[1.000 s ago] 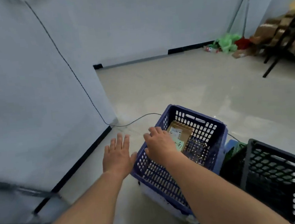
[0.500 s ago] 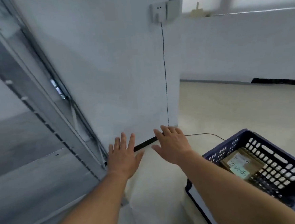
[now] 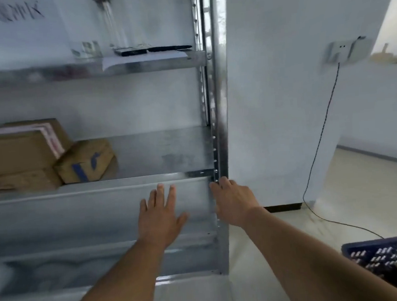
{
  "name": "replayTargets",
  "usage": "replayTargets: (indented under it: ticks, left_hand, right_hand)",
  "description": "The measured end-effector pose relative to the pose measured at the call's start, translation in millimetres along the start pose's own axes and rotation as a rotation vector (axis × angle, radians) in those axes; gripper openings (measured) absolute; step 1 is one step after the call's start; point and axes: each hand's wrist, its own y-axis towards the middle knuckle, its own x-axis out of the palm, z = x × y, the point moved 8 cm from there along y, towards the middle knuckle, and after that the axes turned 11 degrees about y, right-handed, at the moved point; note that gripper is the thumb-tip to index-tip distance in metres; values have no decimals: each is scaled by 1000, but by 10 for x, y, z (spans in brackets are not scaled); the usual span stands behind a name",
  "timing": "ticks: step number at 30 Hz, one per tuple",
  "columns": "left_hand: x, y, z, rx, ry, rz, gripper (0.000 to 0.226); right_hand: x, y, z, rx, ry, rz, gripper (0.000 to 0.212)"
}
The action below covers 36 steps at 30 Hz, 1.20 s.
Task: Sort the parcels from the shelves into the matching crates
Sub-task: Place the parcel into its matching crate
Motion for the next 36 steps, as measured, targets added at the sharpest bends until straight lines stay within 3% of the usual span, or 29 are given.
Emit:
replayTargets:
  ticks: [8, 14, 25, 31, 36]
  left_hand:
    - [173, -520, -1417, -202, -21, -14, 79]
    - [329, -590, -2194, -326, -18, 2, 78]
    - [533, 324, -3312, -452, 1, 10, 78]
    - [174, 948, -3950, -505, 54, 72, 76]
    - [-79, 1200, -4434, -541, 56, 193, 76]
  right_hand:
    - [180, 297, -1463, -209, -56, 12, 48]
    - [320, 736, -2179, -327, -74, 1, 49]
    - [381, 2192, -2786, -416, -38, -38, 48]
    - [146, 3056, -3041, -438, 7, 22, 44]
    - [43, 3490, -3211, -392, 50, 42, 56]
